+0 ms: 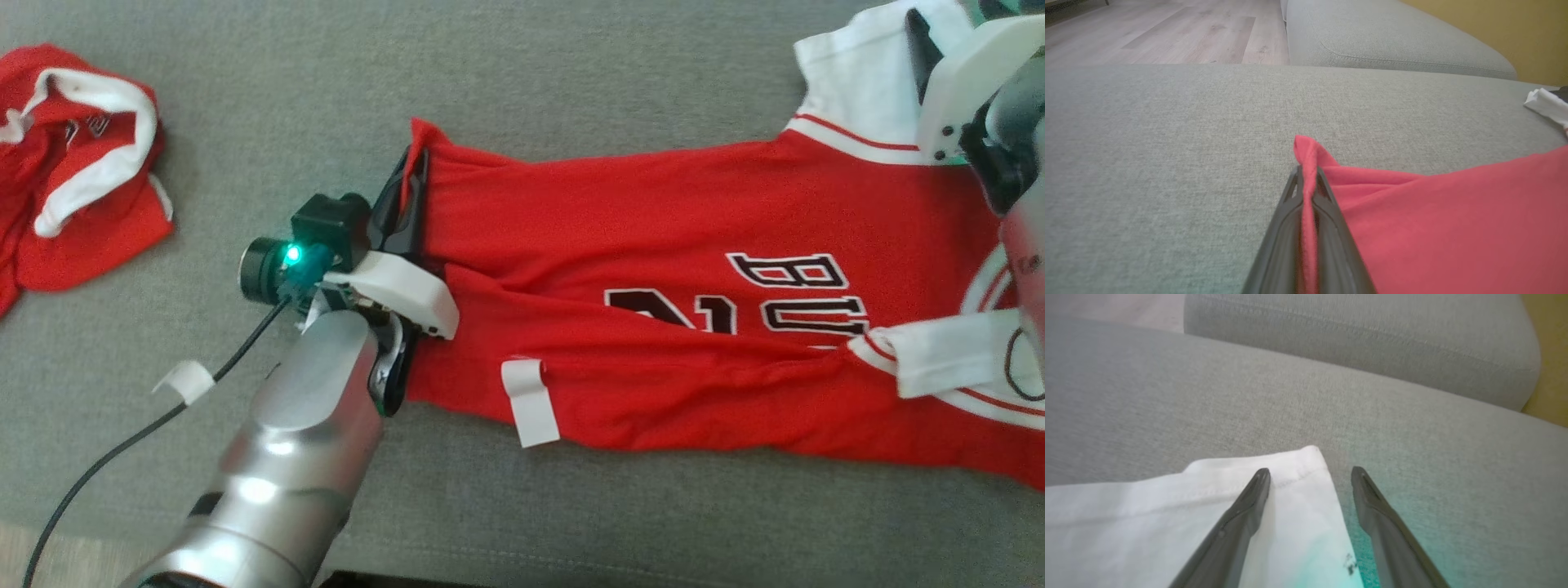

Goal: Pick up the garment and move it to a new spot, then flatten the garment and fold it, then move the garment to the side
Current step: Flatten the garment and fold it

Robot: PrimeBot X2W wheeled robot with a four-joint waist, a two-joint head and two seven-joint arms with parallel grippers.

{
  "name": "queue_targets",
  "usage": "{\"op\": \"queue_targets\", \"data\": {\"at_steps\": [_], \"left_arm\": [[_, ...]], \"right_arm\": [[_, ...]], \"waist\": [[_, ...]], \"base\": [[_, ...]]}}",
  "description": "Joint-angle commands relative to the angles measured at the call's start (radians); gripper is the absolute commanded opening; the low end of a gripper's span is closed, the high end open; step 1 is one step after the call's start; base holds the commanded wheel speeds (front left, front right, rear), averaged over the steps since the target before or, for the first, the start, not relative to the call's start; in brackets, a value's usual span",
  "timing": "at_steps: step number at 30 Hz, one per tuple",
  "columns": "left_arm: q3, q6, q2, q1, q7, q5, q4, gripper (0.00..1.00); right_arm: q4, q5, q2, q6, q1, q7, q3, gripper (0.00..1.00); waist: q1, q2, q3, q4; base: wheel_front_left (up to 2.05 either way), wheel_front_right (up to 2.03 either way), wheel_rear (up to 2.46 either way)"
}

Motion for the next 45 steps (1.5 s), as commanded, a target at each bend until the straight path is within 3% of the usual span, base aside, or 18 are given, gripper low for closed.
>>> {"op": "queue_targets", "data": {"at_steps": [1, 9, 10, 11, 12, 19, 25, 31, 38, 45], "left_arm": [[0.018, 0.011, 0.031, -0.028, -0.008, -0.01, -0.027, 0.0], [-0.048, 0.034, 0.03, -0.048, -0.008, -0.059, -0.045, 0.0], [-0.051, 0.036, 0.03, -0.05, -0.008, -0.062, -0.045, 0.0], [-0.052, 0.038, 0.03, -0.052, -0.008, -0.065, -0.045, 0.0], [-0.052, 0.041, 0.03, -0.054, -0.008, -0.066, -0.045, 0.0], [-0.031, 0.052, 0.03, -0.055, -0.008, -0.059, -0.044, 0.0], [0.034, 0.07, 0.03, -0.059, -0.008, -0.02, -0.114, 0.0], [0.135, 0.073, 0.03, -0.041, -0.008, 0.016, -0.169, 0.0], [0.23, 0.056, 0.03, 0.034, -0.008, 0.075, -0.206, 0.0], [0.311, -0.002, 0.031, 0.161, -0.008, 0.165, -0.257, 0.0]], "right_arm": [[-0.018, -0.003, -0.012, -0.001, -0.026, 0.008, 0.014, 1.0], [0.068, 0.003, -0.026, -0.001, -0.064, 0.049, 0.055, 1.0], [0.076, 0.01, -0.023, -0.001, -0.065, 0.055, 0.061, 0.47], [0.083, 0.019, -0.021, -0.001, -0.068, 0.061, 0.065, 0.29], [0.087, 0.026, -0.022, -0.001, -0.072, 0.061, 0.066, 0.0], [0.101, 0.008, -0.062, -0.001, -0.1, -0.013, 0.053, 0.0], [0.074, -0.05, -0.061, -0.001, -0.126, -0.244, -0.042, 0.0], [0.082, -0.103, -0.011, -0.001, -0.113, -0.409, -0.144, 0.0], [0.051, -0.087, 0.058, -0.001, -0.012, -0.45, -0.211, 0.0], [-0.176, 0.037, 0.114, -0.001, 0.216, -0.452, -0.216, 0.0]], "waist": [[-0.0002, 0.0, 0.021, 0.021], [-0.0002, 0.0, 0.04, 0.037], [-0.0002, 0.0, 0.042, 0.036], [-0.0002, 0.0, 0.043, 0.035], [-0.0002, 0.0, 0.045, 0.034], [-0.0002, 0.0, 0.035, 0.022], [-0.0002, 0.0, 0.025, 0.009], [-0.0002, 0.0, -0.012, -0.027], [-0.0002, 0.0, -0.073, -0.081], [-0.0002, 0.0, -0.136, -0.127]], "base": [[0.0, 0.0, 0.0], [0.0, 0.0, 0.0], [0.0, 0.0, 0.0], [0.0, 0.0, 0.0], [0.0, 0.0, 0.0], [0.0, 0.0, 0.0], [0.0, 0.0, 0.0], [0.0, 0.0, 0.0], [0.0, 0.0, 0.0], [0.0, 0.0, 0.0]]}}
